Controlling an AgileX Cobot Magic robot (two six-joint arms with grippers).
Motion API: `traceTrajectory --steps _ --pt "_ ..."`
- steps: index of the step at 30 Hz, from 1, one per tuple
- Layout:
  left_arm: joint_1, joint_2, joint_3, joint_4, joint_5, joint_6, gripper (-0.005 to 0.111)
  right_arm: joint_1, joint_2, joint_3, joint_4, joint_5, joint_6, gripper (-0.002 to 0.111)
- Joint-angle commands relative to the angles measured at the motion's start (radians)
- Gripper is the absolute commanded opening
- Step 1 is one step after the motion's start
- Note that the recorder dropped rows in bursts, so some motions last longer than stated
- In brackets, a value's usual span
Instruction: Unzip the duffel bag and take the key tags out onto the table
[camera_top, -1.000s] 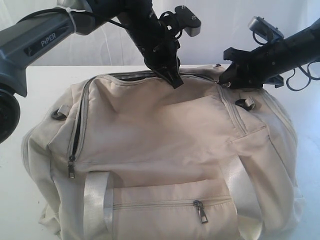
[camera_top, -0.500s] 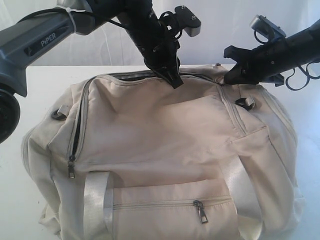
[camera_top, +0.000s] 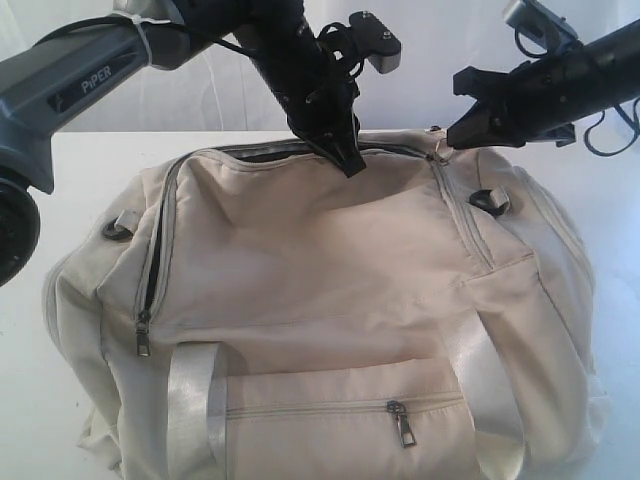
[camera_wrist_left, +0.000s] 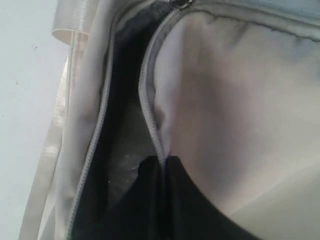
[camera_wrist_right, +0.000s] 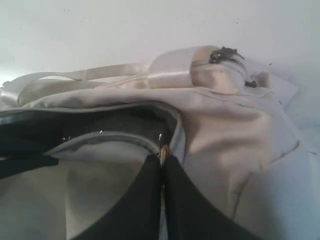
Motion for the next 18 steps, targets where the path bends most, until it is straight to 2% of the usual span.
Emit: traceTrajectory --steps 1,11,18 --pt "-0.003 -0.012 0.004 -0.006 0.018 -0.002 0.0 -0.003 -0.04 0.032 -0.009 0.027 -0.017 0.0" --pt "-0.003 -0.012 0.004 -0.015 0.018 -0.006 0.0 -0.003 -0.149 0.158 -0.021 -0.008 -0.03 0.0" --pt "-0.003 -0.012 0.004 -0.026 0.018 -0.006 0.0 -0.001 -0.142 0.219 -0.021 -0.076 -0.038 0.0"
